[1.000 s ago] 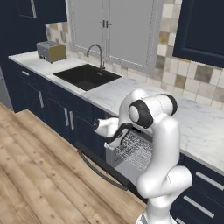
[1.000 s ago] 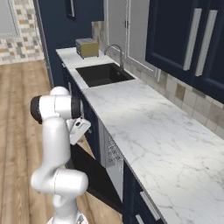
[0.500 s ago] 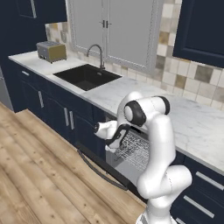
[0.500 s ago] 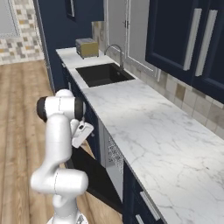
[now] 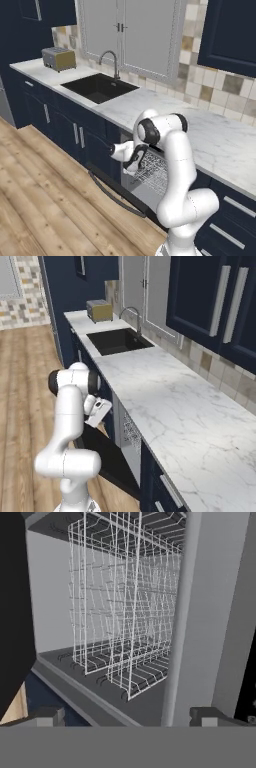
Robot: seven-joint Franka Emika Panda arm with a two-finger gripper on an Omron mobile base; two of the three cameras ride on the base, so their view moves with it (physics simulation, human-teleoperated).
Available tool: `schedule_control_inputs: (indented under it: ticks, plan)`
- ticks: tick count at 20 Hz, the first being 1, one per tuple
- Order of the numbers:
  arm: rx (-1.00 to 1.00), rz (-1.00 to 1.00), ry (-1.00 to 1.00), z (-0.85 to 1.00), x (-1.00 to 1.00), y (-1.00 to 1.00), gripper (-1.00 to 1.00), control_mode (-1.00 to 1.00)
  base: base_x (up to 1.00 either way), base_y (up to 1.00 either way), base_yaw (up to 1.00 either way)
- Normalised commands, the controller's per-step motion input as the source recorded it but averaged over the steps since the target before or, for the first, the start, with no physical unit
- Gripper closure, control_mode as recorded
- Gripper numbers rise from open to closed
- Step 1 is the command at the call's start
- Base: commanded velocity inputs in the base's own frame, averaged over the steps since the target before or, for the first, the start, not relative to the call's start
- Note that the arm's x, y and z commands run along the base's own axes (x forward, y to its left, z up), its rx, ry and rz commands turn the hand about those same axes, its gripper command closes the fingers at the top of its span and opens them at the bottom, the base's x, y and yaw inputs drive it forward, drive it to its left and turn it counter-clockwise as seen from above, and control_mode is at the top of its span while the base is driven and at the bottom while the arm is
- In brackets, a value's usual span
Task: Open the dishwasher door and pull out the top rack.
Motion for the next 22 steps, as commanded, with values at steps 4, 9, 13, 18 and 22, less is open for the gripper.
schedule_control_inputs:
  ticks: [4, 9, 13, 18, 22]
  plan:
    - [-0.02, 0.0, 0.0, -0.31, 0.24, -0.2, -1.0, -1.0, 0.0, 0.0, 0.0]
    - [-0.04, 0.0, 0.0, -0.28, 0.28, -0.24, -1.0, -1.0, 0.0, 0.0, 0.0]
    - [-0.04, 0.0, 0.0, -0.3, 0.2, -0.2, -1.0, -1.0, 0.0, 0.0, 0.0]
    - [-0.03, 0.0, 0.0, -0.36, 0.21, -0.16, -1.0, -1.0, 0.0, 0.0, 0.0]
    - [-0.02, 0.0, 0.0, -0.33, 0.26, -0.16, -1.0, -1.0, 0.0, 0.0, 0.0]
